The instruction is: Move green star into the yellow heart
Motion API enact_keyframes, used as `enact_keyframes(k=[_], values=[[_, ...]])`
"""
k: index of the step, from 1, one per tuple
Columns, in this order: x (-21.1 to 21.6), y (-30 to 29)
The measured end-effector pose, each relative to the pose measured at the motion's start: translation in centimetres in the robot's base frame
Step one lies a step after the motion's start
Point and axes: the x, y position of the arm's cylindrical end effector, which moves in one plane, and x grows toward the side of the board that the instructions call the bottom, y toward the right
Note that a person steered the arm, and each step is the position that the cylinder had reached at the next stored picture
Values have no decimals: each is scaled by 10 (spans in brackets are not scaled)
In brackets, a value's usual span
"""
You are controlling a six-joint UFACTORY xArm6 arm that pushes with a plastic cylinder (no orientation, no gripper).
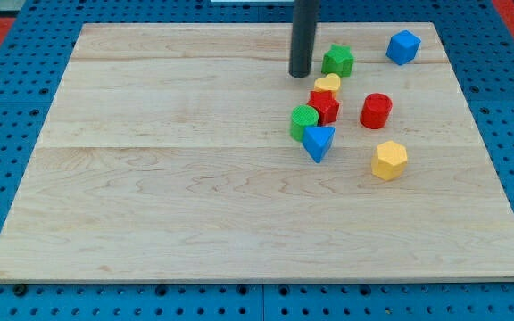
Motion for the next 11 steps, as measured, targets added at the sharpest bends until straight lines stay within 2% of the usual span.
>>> enact_keyframes(k=[1, 2, 3, 4, 6, 9, 10, 11], values=[[-36, -16], [-78, 3], [-97, 54], [-73, 74], [-10, 74], [-6, 96], [-6, 89], [-6, 41]])
